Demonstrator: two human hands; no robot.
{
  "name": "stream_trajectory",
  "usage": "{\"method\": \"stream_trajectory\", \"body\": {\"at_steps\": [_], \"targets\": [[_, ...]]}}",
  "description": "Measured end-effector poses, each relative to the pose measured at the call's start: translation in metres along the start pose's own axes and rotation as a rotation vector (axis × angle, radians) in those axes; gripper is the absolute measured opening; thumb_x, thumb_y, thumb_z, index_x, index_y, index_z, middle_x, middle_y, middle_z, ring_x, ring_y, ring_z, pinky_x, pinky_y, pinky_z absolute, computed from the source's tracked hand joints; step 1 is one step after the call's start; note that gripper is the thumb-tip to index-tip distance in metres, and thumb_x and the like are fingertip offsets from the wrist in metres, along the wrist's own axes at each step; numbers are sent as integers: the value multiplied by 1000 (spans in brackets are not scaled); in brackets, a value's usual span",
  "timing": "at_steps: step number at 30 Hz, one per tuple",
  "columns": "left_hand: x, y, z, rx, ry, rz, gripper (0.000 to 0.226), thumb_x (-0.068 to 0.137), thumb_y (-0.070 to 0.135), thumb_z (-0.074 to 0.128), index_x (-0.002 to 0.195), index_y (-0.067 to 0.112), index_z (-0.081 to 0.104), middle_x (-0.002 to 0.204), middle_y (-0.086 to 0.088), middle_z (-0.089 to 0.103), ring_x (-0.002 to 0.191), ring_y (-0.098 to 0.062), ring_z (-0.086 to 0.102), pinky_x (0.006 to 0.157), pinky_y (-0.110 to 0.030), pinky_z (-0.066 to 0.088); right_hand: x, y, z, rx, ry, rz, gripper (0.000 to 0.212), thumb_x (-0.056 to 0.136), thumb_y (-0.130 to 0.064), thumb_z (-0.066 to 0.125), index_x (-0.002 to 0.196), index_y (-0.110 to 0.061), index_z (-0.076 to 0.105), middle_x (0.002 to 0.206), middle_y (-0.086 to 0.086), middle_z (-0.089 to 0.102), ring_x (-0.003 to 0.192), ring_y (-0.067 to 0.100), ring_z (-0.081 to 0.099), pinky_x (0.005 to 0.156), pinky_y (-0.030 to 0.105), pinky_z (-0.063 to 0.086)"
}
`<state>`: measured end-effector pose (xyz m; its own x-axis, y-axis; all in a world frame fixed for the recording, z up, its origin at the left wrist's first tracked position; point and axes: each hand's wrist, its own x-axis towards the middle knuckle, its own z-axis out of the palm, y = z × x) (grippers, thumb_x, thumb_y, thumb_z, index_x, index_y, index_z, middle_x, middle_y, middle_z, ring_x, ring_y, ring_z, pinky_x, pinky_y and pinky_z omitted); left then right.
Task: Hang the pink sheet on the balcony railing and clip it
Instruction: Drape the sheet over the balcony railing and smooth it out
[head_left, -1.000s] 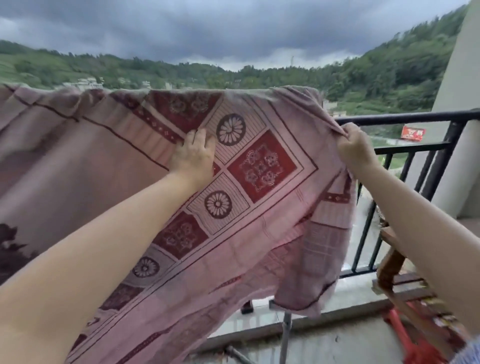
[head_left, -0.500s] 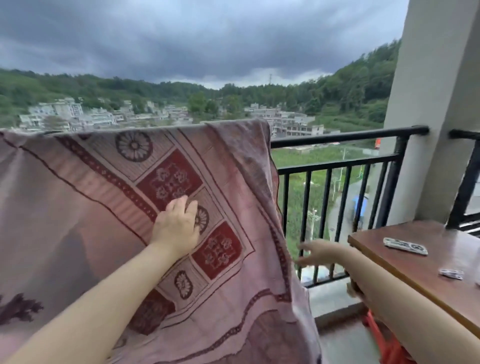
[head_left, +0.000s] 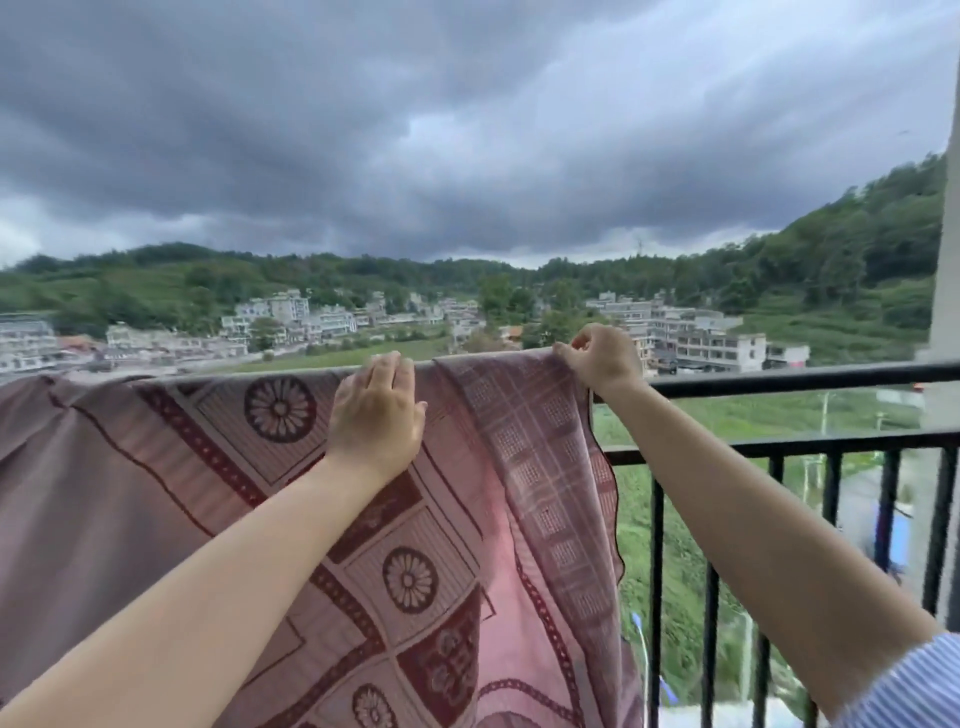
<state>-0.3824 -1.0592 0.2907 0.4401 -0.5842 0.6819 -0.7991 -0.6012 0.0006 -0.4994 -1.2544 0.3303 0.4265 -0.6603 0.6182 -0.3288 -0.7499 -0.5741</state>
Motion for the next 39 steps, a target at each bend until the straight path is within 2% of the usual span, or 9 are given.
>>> {"method": "stream_trajectory", "body": {"at_steps": [7, 11, 15, 18, 23, 26, 33, 37, 39], "targets": [[38, 1, 24, 1, 18, -36, 46, 95, 30, 39, 133, 5, 40, 138, -12, 48, 129, -26, 42, 112, -42, 25, 31, 10, 8, 73, -51, -194, 12, 81, 1, 55, 89, 1, 64, 84, 9, 59, 79, 20, 53, 71, 31, 45], [37, -7, 28, 60, 83, 29, 40, 92, 24, 48, 124, 1, 51, 125, -19, 59, 117, -33, 55, 104, -49, 36, 54, 44, -19, -192, 173, -450, 9, 82, 1, 55, 89, 6, 58, 82, 20, 63, 71, 21, 49, 70, 32, 47], [41, -5, 23, 59, 97, 78, 37, 91, 24, 50, 120, 2, 55, 118, -19, 63, 109, -34, 59, 95, -50, 45, 70, 125, -56, -296, 352, -241, 10, 82, 6, 47, 84, 9, 57, 81, 28, 63, 71, 31, 58, 64, 38, 48], [47, 5, 24, 28, 128, 126, 31, 90, 24, 52, 107, 0, 61, 101, -22, 68, 90, -35, 65, 80, -47, 53, 46, 158, -34, -177, 59, -106, 12, 79, 2, 54, 85, 9, 61, 73, 19, 63, 58, 22, 52, 55, 29, 47], [55, 8, 24, -215, 223, 153, 19, 84, 3, 60, 100, -5, 67, 99, -24, 70, 92, -34, 67, 84, -41, 51, 22, 162, -5, 627, -472, 431, 47, 89, -39, 50, 114, 0, 49, 91, 10, 52, 70, 20, 52, 57, 30, 46], [59, 7, 25, -253, 243, 136, 15, 82, -3, 60, 94, -6, 69, 96, -24, 71, 92, -35, 66, 85, -41, 50, 14, 147, -7, 643, -775, 447, 22, 91, -26, 49, 92, -7, 59, 78, 8, 62, 57, 15, 61, 51, 26, 53], [51, 0, 16, -152, 329, 24, 17, 89, 1, 50, 93, -9, 64, 97, -28, 63, 97, -40, 56, 85, -49, 44, -3, 115, -61, 658, -39, 73, 16, 89, -2, 49, 93, -11, 61, 77, -1, 56, 39, 2, 54, 32, 13, 42], [30, 8, 25, -77, 127, 89, 23, 87, 7, 52, 107, -2, 59, 116, -21, 57, 113, -38, 47, 100, -53, 37, -41, 119, -25, -222, -122, -45, 23, 86, -12, 51, 105, -5, 62, 97, 17, 65, 90, 31, 61, 70, 35, 51], [9, 8, 26, -9, 29, 88, 41, 86, 14, 53, 126, 7, 49, 136, -12, 45, 128, -33, 36, 106, -50, 28, -64, 112, -7, -337, 0, -111, 28, 82, -8, 51, 109, -1, 58, 108, 21, 61, 100, 36, 55, 85, 42, 47]]}}
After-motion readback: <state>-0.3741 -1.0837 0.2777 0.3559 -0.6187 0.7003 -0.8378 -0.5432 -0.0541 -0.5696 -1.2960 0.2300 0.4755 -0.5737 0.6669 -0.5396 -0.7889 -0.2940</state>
